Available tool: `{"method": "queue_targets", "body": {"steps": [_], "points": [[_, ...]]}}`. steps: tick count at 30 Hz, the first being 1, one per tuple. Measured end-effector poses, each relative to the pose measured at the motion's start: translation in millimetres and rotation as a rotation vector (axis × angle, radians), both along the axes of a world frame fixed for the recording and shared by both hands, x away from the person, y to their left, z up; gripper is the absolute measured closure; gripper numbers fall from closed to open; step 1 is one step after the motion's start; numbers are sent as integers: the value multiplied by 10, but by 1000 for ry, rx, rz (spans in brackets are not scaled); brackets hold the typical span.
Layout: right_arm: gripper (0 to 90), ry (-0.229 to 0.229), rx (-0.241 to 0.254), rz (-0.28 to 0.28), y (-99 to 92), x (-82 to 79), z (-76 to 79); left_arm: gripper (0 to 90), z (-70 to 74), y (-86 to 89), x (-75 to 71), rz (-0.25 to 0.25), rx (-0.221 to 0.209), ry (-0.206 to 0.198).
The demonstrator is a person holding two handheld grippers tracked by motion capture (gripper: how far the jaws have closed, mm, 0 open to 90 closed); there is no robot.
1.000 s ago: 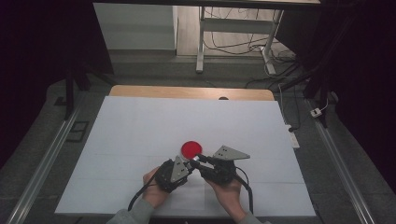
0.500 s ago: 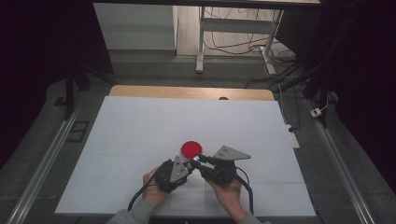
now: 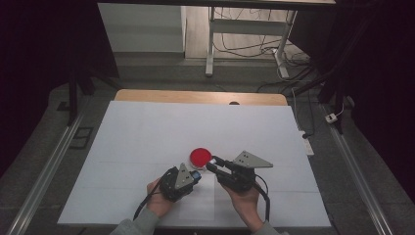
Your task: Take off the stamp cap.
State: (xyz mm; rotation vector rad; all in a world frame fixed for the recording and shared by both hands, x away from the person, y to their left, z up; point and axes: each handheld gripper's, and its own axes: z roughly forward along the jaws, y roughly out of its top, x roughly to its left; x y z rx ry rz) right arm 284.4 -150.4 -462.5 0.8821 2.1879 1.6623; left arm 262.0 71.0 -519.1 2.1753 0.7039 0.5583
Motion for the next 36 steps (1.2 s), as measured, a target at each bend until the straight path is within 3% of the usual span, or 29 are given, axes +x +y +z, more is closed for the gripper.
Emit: {"method": "queue_targets", "body": {"steps": [15,20,36], "points": [[669,4,-10,3,-36,40,-19,743,56,194,-5,14,-38,12],[669,-1,-17,1,-38,40,-19,743,105,284,-21,-7,-93,40],[669,-19,-21,2,-74,53,-14,741,213,661,-71,55,-155,42]]}}
